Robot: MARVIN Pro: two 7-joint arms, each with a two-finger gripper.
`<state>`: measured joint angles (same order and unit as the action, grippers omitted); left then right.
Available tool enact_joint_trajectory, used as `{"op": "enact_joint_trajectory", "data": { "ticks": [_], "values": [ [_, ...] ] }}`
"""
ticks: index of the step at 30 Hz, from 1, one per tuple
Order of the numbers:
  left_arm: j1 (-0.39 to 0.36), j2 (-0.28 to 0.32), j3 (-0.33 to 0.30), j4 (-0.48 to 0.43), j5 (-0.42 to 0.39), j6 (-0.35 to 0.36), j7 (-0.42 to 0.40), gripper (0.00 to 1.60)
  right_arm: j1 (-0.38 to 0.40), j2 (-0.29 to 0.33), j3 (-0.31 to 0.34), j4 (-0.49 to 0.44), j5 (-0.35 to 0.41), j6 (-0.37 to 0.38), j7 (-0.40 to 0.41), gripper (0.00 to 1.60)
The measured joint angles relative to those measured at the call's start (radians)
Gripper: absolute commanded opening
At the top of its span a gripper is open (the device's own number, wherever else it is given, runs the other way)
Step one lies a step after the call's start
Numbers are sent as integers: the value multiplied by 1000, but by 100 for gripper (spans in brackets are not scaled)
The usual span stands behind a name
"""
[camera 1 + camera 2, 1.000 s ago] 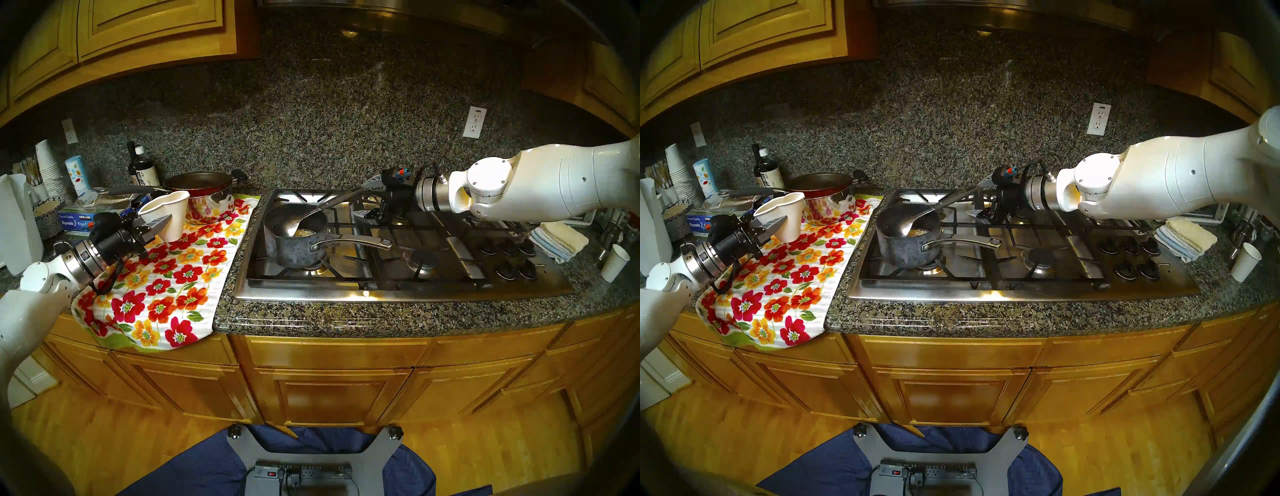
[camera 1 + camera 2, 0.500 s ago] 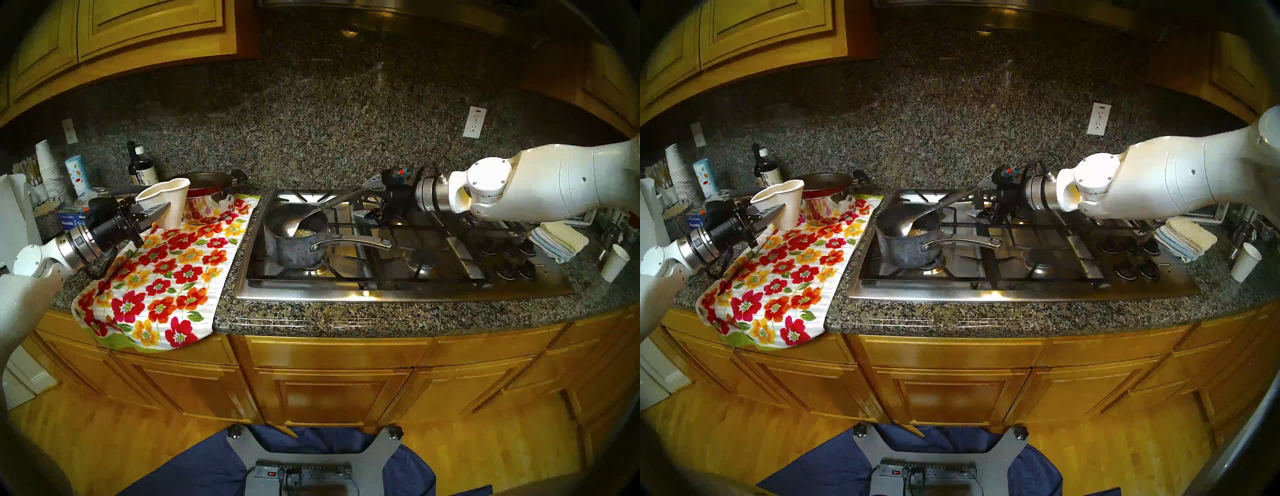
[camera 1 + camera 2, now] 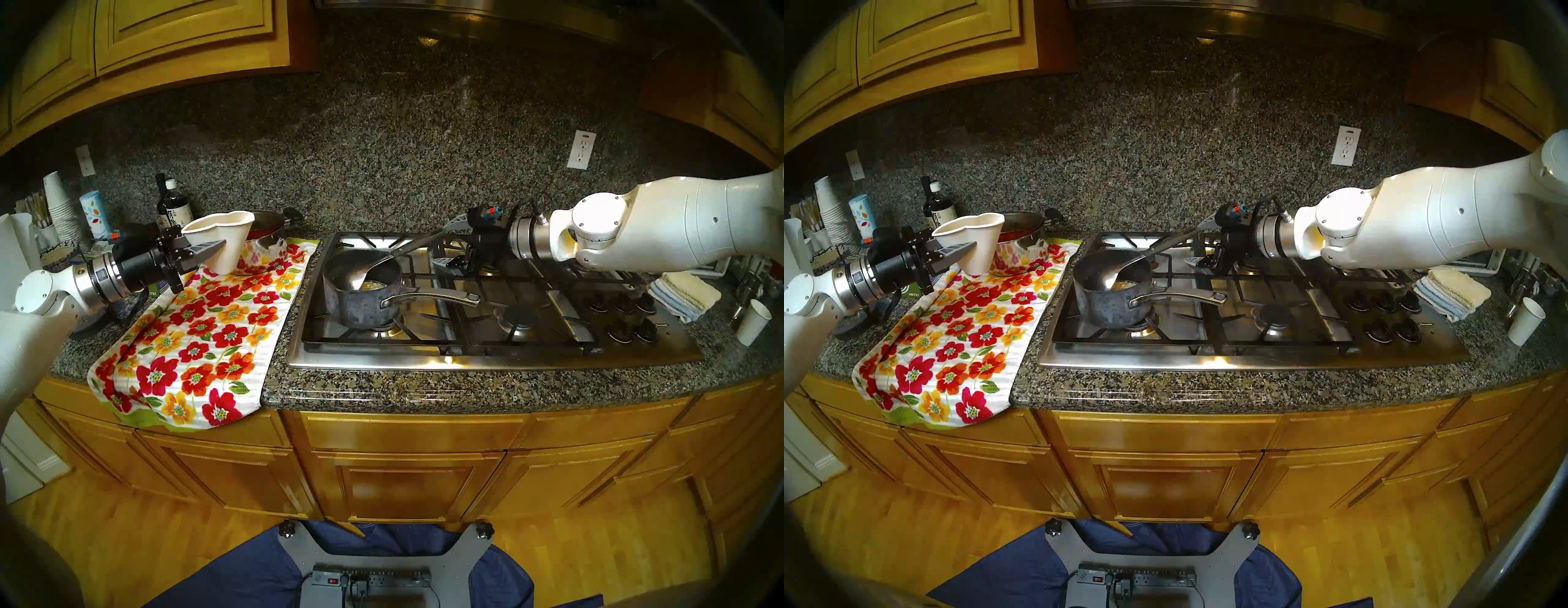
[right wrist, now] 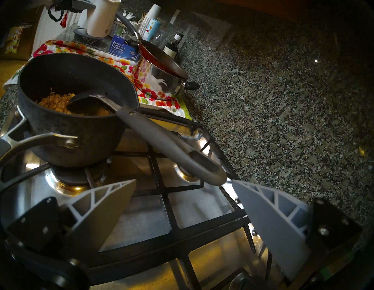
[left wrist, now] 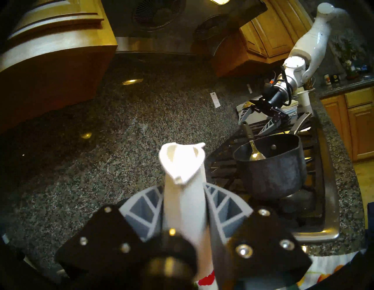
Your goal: Pour oats into pot and stir with a spoon
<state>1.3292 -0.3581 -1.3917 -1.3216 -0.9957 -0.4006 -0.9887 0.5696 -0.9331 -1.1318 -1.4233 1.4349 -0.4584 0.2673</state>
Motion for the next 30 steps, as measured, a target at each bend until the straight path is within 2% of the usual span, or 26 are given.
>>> {"op": "enact_joint_trajectory", "data": {
  "ticks": [14,30],
  "values": [
    [-95,-20,7,-10,55,73,-120,57,0,0,0,0,1,0,0,160],
    [-205,-98,13,-25,148,136,-223,56,0,-1,-1,0,2,0,0,160]
  ]
}}
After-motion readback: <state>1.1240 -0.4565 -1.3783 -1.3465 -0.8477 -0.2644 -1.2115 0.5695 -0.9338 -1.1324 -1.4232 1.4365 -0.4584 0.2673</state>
